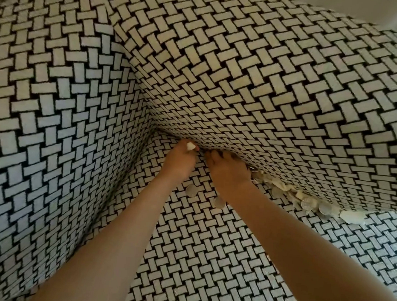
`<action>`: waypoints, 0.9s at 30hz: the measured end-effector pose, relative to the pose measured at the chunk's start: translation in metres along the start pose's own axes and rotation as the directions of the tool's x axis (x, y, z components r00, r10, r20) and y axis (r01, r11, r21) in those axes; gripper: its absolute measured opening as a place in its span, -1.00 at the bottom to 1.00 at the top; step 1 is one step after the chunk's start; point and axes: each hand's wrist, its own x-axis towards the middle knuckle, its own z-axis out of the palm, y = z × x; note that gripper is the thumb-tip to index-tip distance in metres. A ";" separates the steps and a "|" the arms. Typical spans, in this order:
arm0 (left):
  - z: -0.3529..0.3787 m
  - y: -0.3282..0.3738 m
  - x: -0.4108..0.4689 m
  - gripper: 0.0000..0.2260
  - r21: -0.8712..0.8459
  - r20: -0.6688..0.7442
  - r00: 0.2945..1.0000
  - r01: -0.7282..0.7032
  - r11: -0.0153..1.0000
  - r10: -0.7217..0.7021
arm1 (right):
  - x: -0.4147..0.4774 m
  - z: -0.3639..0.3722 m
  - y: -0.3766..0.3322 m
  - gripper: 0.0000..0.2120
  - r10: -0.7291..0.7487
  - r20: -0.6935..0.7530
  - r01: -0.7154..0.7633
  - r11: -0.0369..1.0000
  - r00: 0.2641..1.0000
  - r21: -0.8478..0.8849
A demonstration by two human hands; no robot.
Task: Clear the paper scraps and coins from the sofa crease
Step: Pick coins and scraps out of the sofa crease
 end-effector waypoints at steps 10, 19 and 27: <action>-0.005 0.003 -0.005 -0.81 0.006 0.078 0.997 0.006 1.000 -0.007 | 0.004 -0.002 -0.020 -0.60 0.027 -0.031 -0.034 0.965 0.999 -0.259; -0.002 0.000 -0.011 -0.74 -0.041 0.064 0.997 0.049 0.998 -0.046 | 0.005 -0.001 -0.004 -0.66 -0.139 -0.068 0.110 0.941 0.988 -0.319; 0.003 0.003 -0.012 -0.80 -0.054 0.039 0.997 0.064 0.996 -0.062 | 0.008 -0.007 0.013 -0.61 -0.207 0.030 0.204 0.908 0.978 -0.365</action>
